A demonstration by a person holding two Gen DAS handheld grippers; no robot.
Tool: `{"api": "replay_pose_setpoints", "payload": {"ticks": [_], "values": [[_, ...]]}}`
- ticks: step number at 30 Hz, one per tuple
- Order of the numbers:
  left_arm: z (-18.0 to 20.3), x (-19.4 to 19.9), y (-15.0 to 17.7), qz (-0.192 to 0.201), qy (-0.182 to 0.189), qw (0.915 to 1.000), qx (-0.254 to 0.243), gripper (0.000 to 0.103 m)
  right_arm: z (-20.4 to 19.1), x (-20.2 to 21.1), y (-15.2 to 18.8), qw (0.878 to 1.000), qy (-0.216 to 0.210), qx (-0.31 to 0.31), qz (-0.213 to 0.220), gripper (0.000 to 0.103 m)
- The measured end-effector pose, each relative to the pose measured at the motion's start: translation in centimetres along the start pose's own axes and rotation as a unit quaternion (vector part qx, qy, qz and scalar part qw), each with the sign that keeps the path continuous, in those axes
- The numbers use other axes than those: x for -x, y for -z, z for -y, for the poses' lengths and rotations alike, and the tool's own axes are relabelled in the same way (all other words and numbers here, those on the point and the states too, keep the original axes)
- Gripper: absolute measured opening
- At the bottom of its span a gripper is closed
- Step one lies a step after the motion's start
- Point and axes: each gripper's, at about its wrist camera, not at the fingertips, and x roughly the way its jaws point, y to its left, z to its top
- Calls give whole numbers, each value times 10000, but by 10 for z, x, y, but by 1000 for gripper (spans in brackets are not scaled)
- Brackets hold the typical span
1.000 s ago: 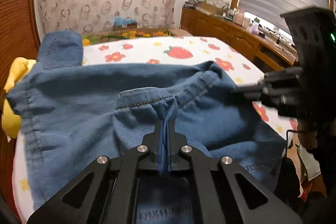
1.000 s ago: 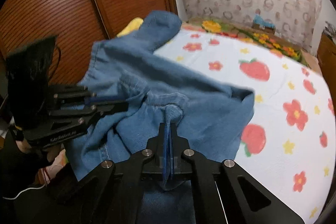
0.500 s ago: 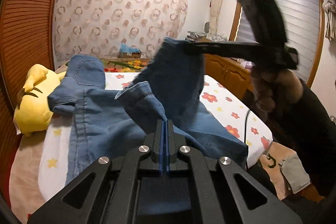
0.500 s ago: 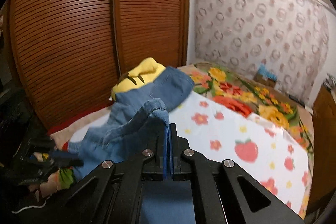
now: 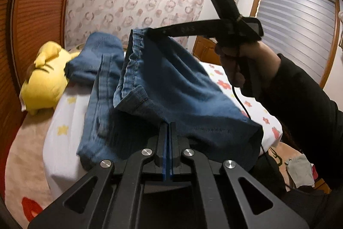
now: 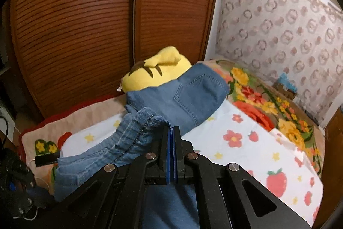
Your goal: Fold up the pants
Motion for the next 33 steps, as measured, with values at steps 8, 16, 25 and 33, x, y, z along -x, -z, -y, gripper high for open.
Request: {"api": "replay_pose_setpoints", "payload": {"ticks": [8, 16, 25, 33], "values": [[-6, -4, 14, -202, -68, 9997, 90, 2, -6, -24, -21, 9998, 107, -5, -185, 1], [-10, 5, 7, -122, -293, 9994, 108, 28, 6, 11, -17, 9991, 199, -261, -250, 32], [-10, 0, -4, -18, -452, 9990, 67, 51, 26, 111, 22, 9972, 549, -501, -76, 32], [-19, -15, -5, -156, -732, 9970, 174, 51, 27, 181, 80, 9922, 900, -862, -96, 32]]}}
